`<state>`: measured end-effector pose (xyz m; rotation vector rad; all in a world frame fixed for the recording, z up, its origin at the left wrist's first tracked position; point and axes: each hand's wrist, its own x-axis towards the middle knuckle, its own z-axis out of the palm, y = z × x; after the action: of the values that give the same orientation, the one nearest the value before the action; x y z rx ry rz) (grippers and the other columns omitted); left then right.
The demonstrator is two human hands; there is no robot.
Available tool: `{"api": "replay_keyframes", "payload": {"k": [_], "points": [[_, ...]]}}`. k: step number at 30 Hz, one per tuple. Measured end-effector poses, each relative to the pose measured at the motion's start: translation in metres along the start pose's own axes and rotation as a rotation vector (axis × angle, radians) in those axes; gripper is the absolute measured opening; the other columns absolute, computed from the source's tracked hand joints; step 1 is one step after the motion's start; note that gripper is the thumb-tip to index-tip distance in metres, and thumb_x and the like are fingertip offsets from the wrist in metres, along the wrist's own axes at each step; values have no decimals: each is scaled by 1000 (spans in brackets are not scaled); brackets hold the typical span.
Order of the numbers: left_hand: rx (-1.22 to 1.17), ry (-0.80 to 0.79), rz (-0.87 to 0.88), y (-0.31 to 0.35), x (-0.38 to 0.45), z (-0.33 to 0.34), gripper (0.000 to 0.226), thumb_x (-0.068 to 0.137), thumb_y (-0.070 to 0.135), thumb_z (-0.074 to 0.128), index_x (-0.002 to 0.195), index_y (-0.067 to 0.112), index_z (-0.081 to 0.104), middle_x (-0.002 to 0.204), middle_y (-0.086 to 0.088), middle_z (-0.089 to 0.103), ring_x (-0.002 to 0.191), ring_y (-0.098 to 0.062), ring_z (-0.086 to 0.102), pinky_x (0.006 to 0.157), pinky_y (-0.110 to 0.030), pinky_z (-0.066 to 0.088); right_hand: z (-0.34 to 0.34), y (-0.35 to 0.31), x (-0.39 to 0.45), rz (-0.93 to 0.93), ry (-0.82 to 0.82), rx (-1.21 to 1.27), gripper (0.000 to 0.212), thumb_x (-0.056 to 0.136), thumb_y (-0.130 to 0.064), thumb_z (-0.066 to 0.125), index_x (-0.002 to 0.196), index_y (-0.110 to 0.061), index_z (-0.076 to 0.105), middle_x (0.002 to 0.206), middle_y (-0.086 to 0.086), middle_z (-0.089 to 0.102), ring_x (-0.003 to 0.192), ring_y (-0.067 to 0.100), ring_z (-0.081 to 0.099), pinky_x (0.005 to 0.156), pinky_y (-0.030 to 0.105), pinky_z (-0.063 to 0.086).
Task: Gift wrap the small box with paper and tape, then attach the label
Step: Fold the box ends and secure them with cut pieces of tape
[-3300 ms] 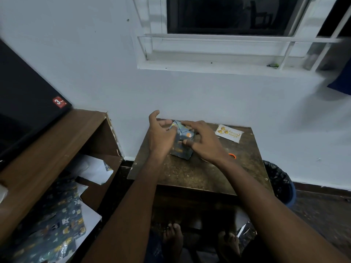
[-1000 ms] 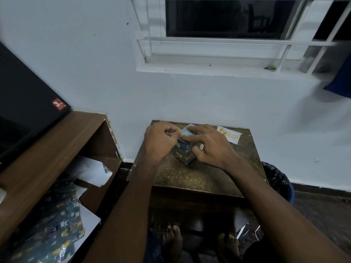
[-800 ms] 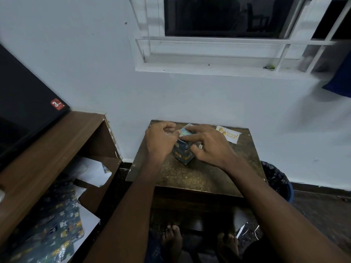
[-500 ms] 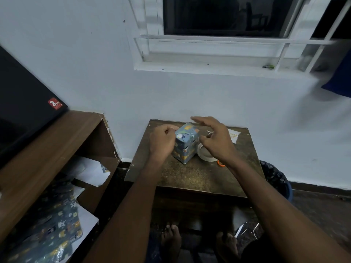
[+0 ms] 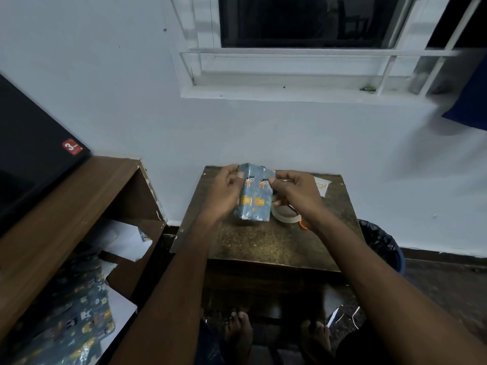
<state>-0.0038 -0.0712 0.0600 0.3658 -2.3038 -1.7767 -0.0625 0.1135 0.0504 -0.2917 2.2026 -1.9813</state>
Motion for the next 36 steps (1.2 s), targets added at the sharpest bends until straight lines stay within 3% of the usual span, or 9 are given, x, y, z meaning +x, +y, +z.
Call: {"api": "replay_keyframes", "payload": {"k": [3, 5, 10, 15, 19, 23, 28, 31, 36], "points": [[-62, -33, -21, 5, -3, 2, 34, 115, 25, 43, 144, 19, 59, 126, 2, 72, 108, -8, 71, 79, -22, 58, -2, -2, 0, -26, 14, 12, 12, 97, -16, 73, 105, -7, 76, 83, 14, 78, 66, 31, 70, 69, 43, 61], [-68, -53, -27, 6, -4, 4, 34, 116, 27, 41, 143, 22, 60, 127, 2, 72, 107, -8, 71, 76, -20, 58, -1, -2, -1, -60, 42, -4, 10, 96, -15, 74, 103, -8, 76, 80, 13, 78, 65, 34, 71, 68, 45, 62], [-155, -94, -27, 9, -5, 7, 34, 113, 37, 47, 144, 29, 59, 128, 2, 74, 109, -16, 75, 92, -40, 64, 2, -4, -2, -90, 79, -18, 11, 98, -14, 72, 104, -6, 75, 81, 14, 78, 62, 35, 71, 62, 40, 61], [-230, -114, 1, 12, -7, 1, 35, 111, 31, 54, 145, 27, 59, 127, 1, 74, 108, -15, 75, 75, -24, 63, 4, -10, -6, 2, 8, 104, 37, 100, -43, 67, 83, -10, 72, 73, 9, 75, 63, 31, 72, 68, 40, 61], [-295, -146, -42, 12, -7, -1, 42, 109, 22, 57, 151, 28, 57, 134, -2, 72, 118, -23, 73, 93, -41, 63, 6, -10, -3, 48, -42, 125, 40, 96, -49, 70, 99, -10, 79, 85, 3, 78, 71, 29, 71, 82, 50, 61], [-309, -280, -102, 6, -2, 2, 59, 106, 9, 59, 157, 38, 47, 138, 4, 70, 122, -25, 70, 104, -51, 57, 5, -11, -3, 121, -70, 207, 41, 99, -49, 65, 104, -10, 76, 82, 0, 74, 78, 25, 72, 83, 44, 61], [-139, -267, -49, -3, 1, 2, 73, 93, 10, 80, 157, 28, 48, 143, 2, 67, 122, -15, 70, 101, -37, 60, 4, -13, -6, 154, -172, 220, 41, 101, -44, 63, 113, -6, 74, 89, 2, 77, 88, 20, 75, 81, 35, 62], [44, -212, 35, -12, 6, 2, 94, 78, 19, 94, 158, 23, 46, 153, -1, 57, 134, -14, 60, 110, -41, 54, 6, -11, -5, 206, -192, 250, 34, 103, -32, 64, 120, -3, 72, 105, 9, 78, 90, 20, 76, 77, 30, 61], [382, -35, 240, -18, 7, 6, 119, 61, 40, 102, 160, 22, 40, 148, -1, 54, 137, -18, 52, 114, -49, 46, 8, -10, -2, 261, -148, 332, 34, 96, -35, 72, 116, -7, 74, 114, 12, 74, 96, 28, 72, 89, 43, 63]]}}
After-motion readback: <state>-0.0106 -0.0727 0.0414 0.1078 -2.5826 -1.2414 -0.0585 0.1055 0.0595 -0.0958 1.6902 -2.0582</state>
